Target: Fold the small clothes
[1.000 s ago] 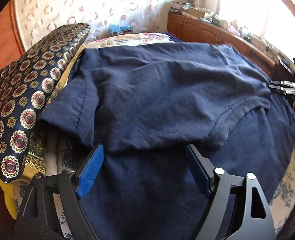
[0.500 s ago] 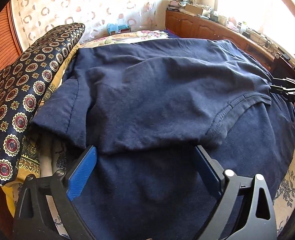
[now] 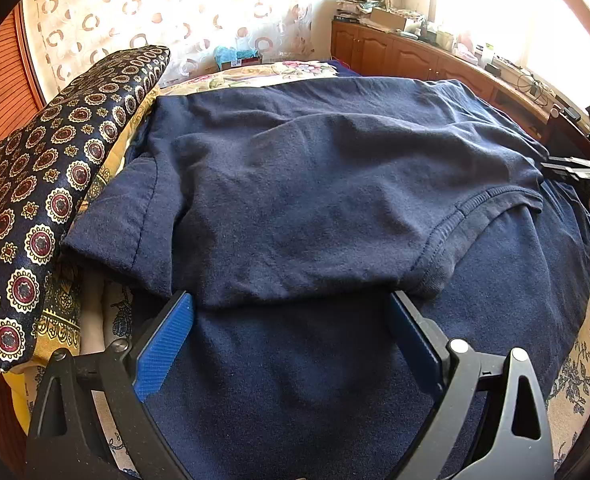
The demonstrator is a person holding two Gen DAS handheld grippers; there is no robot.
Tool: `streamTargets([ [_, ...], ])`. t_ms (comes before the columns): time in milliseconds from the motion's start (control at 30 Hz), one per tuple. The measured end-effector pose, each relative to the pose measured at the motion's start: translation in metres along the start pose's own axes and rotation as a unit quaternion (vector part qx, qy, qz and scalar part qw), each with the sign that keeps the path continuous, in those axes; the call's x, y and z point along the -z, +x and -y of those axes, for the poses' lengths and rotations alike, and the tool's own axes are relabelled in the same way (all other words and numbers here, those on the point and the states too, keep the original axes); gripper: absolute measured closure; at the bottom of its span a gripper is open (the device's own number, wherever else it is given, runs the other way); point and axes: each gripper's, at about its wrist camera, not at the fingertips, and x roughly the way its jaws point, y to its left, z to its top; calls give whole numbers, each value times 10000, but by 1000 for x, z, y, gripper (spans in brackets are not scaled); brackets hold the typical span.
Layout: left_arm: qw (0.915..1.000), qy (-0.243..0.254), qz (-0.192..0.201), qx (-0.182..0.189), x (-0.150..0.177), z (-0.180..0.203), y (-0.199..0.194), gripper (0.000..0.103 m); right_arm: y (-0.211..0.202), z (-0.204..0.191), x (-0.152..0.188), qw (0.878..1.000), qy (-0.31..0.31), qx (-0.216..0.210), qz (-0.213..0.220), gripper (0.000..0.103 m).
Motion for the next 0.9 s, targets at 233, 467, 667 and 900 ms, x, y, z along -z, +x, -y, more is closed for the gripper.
streamTargets([
  [233, 10000, 0, -3, -18, 0, 0, 0, 7, 22, -6, -17, 9993, -31, 379, 43, 20],
  [467, 9995, -303, -72, -36, 1, -5, -7, 8, 23, -12, -10, 9986, -146, 508, 64, 18],
  [667, 9891, -1215, 504, 664, 0, -31, -35, 38, 23, -11, -13, 9986, -166, 496, 46, 17],
  [900, 9810, -1761, 557, 595, 7, -45, -45, 56, 23, -9, -13, 9986, -180, 495, 49, 17],
])
